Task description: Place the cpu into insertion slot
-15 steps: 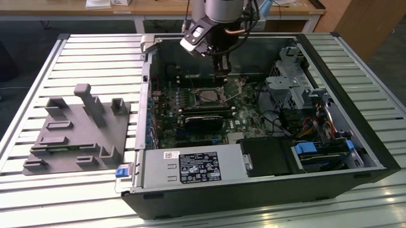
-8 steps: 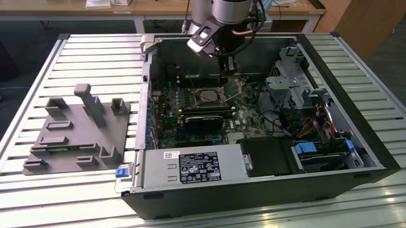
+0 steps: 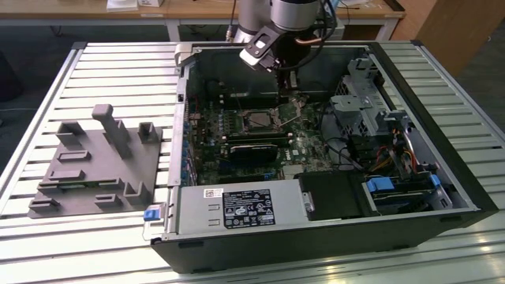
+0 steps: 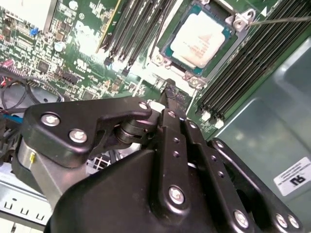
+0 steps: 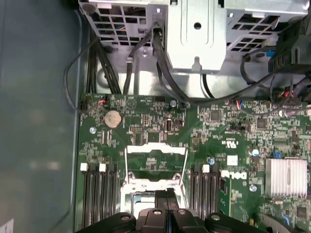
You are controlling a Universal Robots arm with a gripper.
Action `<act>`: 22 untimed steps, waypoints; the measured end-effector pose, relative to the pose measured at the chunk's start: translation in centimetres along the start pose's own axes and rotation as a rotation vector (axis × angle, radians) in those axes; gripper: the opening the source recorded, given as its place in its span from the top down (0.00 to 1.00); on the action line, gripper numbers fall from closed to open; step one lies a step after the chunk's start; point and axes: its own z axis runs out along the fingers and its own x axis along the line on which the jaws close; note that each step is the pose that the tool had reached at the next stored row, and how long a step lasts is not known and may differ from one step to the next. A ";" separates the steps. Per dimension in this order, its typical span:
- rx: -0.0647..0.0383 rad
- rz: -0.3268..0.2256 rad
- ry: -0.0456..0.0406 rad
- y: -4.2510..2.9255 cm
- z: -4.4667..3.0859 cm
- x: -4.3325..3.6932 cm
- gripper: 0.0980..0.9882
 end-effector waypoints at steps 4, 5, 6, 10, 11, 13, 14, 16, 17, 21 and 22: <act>0.000 0.000 0.0000 0.49 0.11 0.00 0.99; 0.000 0.000 -0.0001 0.61 0.13 -0.01 0.99; 0.000 0.000 0.0000 0.74 0.15 -0.01 0.99; 0.000 0.000 -0.0001 1.04 0.22 -0.01 0.99; 0.000 0.000 -0.0001 1.10 0.22 -0.01 0.99; 0.000 0.000 -0.0001 1.27 0.24 -0.01 0.99; 0.000 0.000 -0.0001 1.34 0.25 -0.01 0.99; 0.000 0.000 0.0000 1.49 0.26 -0.01 0.99; 0.000 0.000 0.0000 1.55 0.27 -0.01 0.99; 0.000 0.000 0.0000 1.74 0.28 -0.01 0.99; 0.000 0.000 0.0000 1.81 0.28 -0.01 0.99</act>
